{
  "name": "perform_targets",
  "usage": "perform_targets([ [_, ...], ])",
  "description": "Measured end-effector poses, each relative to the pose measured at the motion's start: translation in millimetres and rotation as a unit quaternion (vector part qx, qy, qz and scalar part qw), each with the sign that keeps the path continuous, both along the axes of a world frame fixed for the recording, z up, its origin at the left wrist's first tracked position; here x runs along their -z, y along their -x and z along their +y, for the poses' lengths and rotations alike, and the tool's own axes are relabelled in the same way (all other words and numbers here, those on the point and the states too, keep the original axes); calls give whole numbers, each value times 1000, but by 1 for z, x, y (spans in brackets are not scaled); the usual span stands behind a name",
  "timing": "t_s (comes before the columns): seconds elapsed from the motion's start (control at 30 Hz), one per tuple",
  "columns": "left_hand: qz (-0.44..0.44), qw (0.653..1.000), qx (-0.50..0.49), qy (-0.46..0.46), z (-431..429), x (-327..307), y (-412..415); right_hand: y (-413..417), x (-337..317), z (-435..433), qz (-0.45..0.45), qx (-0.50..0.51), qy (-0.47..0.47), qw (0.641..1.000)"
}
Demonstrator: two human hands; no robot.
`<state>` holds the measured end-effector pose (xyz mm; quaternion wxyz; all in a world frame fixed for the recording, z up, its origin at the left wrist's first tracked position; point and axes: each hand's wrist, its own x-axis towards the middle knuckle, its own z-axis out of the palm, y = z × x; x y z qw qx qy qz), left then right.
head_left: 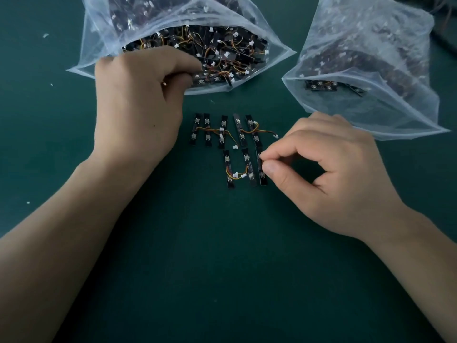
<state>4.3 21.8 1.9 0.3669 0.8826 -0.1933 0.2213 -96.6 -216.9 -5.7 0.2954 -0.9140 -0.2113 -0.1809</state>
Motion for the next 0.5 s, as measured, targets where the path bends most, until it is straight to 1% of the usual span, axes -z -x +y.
perform_targets([
  [0.07, 23, 995, 34, 92, -4, -2, 4, 0, 0, 0, -2, 4, -4, 1000],
  [0.1, 53, 984, 65, 155, -8, -2, 8, 0, 0, 0, -3, 7, -9, 1000],
  [0.17, 129, 949, 136, 253, -17, -2, 17, 1, -1, 0, -9, 19, -19, 1000],
  [0.2, 157, 934, 168, 273, -21, -2, 23, 1, -1, 1, -14, 28, -26, 999],
  [0.27, 184, 918, 218, 277, -30, -1, 33, 2, -4, 2, -23, 41, -44, 998],
  [0.33, 189, 910, 248, 274, -37, 0, 41, 2, -6, 3, -25, 50, -64, 996],
  [0.5, 209, 895, 269, 287, -40, 1, 45, 2, -6, 4, -27, 76, -81, 993],
])
